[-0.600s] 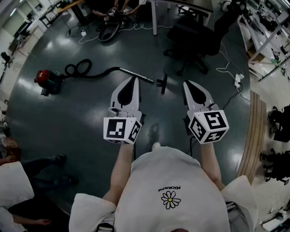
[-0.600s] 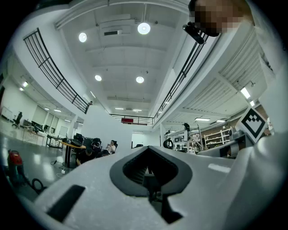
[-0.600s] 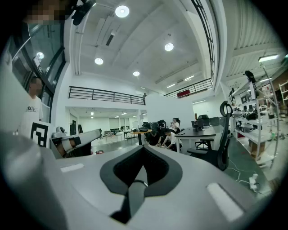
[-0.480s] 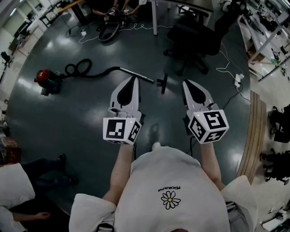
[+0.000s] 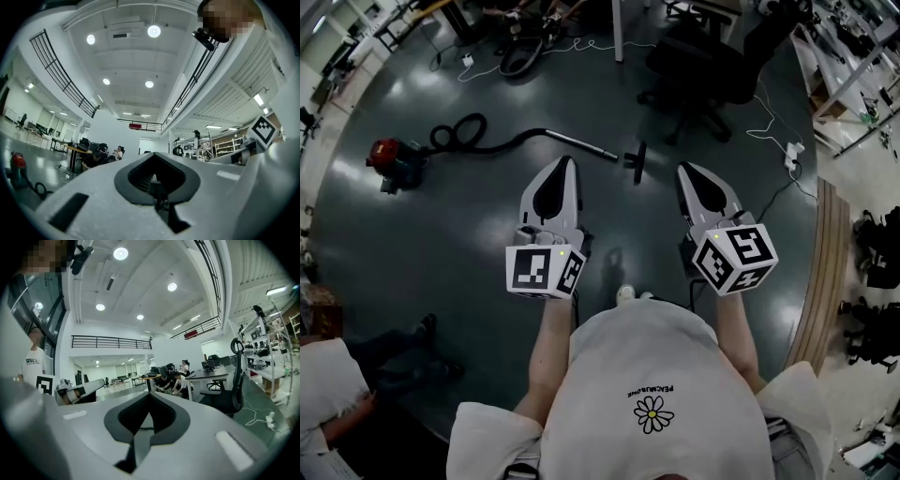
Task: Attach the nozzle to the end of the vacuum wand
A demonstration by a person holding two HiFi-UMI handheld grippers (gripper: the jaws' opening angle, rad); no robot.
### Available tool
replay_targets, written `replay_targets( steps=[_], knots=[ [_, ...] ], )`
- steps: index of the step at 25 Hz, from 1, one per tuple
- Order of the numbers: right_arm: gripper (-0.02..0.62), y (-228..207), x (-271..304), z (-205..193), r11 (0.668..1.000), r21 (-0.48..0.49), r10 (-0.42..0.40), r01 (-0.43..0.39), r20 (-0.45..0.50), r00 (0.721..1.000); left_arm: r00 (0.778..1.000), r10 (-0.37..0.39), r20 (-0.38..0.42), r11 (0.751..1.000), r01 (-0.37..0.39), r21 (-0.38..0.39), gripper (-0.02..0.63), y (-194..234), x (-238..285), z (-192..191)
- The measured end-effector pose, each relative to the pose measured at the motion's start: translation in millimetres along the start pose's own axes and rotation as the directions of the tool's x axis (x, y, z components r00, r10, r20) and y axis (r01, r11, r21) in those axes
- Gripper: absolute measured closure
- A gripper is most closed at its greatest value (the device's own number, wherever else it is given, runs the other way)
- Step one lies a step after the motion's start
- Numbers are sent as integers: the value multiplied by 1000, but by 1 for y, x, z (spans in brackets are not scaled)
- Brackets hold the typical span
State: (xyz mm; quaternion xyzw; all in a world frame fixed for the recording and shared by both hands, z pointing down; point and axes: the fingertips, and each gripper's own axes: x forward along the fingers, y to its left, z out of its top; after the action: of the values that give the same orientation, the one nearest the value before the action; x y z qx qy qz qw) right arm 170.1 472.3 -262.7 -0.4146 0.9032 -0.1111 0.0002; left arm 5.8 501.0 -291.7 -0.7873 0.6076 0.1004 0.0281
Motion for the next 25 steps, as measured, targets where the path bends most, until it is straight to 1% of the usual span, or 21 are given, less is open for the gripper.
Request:
replay_targets(
  steps=[5, 9, 12, 17, 19, 21, 23, 25],
  knots=[
    [591, -3, 9, -6, 999, 16, -28, 28, -6, 1000, 1000, -20, 2, 1000, 20, -7, 601, 12, -4, -3],
    [591, -23, 23, -13, 998, 33, -58, 59, -28, 998, 1000, -12, -20, 1000, 11, -29, 601, 25, 10, -19],
    [591, -38, 48, -15, 997, 33, -62, 64, -46, 997, 999, -2, -35, 1000, 1, -31, 601, 42, 29, -29],
    [591, -96, 123, -19, 997, -24, -79, 77, -72, 994, 999, -6, -48, 1000, 6, -7, 601, 71, 103, -54],
    [591, -121, 155, -18, 997, -23, -80, 78, -84, 993, 998, -10, -55, 1000, 10, 2, 601, 85, 139, -65],
    [591, -145, 186, -15, 997, -2, -78, 78, -97, 992, 999, -9, -50, 1000, 10, 3, 601, 103, 175, -70],
    [591, -161, 218, -6, 998, 14, -56, 58, -101, 993, 999, -1, -45, 1000, 1, -1, 601, 122, 208, -74],
    [591, -170, 247, -2, 1000, -1, -27, 27, -120, 992, 999, 3, -47, 1000, -3, -6, 601, 137, 235, -79]
  ],
)
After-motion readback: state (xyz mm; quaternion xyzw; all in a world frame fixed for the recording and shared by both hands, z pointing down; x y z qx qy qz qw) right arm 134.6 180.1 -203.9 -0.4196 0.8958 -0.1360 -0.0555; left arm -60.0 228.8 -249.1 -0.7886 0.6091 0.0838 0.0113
